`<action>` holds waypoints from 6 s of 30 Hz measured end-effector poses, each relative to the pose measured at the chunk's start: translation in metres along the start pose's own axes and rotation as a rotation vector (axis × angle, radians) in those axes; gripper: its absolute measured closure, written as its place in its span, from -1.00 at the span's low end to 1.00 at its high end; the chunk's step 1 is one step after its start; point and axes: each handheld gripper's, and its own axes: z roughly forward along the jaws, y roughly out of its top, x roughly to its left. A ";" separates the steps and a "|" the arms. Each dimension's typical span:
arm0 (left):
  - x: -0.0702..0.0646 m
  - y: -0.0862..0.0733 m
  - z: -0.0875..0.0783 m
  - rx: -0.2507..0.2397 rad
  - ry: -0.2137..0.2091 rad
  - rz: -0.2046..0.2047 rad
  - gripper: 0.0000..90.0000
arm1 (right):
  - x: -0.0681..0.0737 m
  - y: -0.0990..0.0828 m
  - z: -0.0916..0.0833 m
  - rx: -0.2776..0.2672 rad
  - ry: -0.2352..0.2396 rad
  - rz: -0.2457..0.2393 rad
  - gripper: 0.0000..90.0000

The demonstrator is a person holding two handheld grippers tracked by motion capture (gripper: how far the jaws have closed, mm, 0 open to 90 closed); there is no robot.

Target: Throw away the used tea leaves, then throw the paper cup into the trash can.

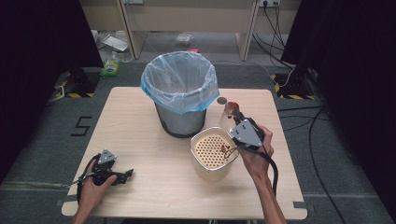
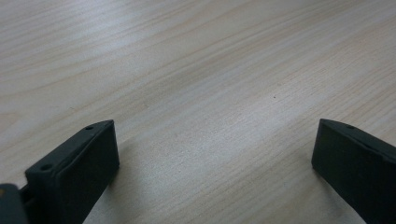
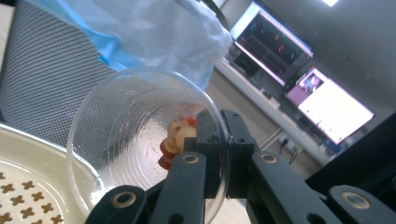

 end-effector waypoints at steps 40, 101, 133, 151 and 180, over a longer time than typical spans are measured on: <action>-0.001 0.000 0.000 -0.001 0.003 0.004 -1.00 | 0.074 0.003 -0.009 -0.161 -0.255 -0.662 0.96; 0.000 0.000 0.000 0.001 -0.003 0.003 -1.00 | -0.041 -0.033 0.018 0.152 0.095 0.501 0.95; 0.000 0.000 0.000 0.002 -0.003 0.002 -1.00 | -0.113 0.010 0.055 0.191 0.179 0.638 0.94; 0.000 0.000 0.000 -0.001 -0.002 0.004 -1.00 | -0.138 0.088 0.077 0.114 0.160 0.565 0.92; -0.001 -0.001 -0.001 -0.003 -0.009 0.009 -1.00 | -0.066 0.155 0.150 0.162 0.313 0.492 0.33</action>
